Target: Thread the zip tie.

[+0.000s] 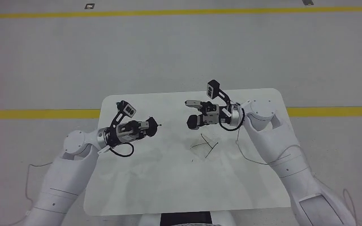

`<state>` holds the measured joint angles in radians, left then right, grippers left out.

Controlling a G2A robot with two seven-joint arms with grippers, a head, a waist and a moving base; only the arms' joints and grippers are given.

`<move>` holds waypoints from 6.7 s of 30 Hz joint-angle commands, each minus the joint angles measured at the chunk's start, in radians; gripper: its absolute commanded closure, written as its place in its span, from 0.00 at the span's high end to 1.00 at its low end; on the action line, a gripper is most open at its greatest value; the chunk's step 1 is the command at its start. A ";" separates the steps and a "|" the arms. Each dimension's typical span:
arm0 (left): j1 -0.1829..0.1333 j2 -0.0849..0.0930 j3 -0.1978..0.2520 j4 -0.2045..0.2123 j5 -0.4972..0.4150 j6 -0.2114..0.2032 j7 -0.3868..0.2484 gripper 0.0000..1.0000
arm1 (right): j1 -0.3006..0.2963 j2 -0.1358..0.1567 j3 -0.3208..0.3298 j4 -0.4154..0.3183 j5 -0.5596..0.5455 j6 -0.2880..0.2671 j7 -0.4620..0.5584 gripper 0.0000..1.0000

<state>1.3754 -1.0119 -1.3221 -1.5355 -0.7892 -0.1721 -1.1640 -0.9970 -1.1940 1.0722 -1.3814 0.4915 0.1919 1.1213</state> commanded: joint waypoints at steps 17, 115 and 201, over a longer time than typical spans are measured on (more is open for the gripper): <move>0.008 0.002 -0.083 0.217 -0.177 -0.154 -0.124 0.00 | -0.003 0.028 0.023 -0.035 -0.180 0.031 0.014 1.00; 0.008 0.002 -0.083 0.217 -0.177 -0.154 -0.124 0.00 | 0.246 0.049 -0.625 -0.176 -1.400 -0.532 0.183 0.23; 0.008 0.002 -0.083 0.217 -0.177 -0.154 -0.124 0.00 | 0.379 -0.145 -0.809 0.291 -1.336 -0.532 0.112 0.20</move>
<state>1.3831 -1.0097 -1.4055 -1.3184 -0.9658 -0.3266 -1.2881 -0.6191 -1.3374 0.2653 -1.0931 -0.8457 -0.3400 1.2335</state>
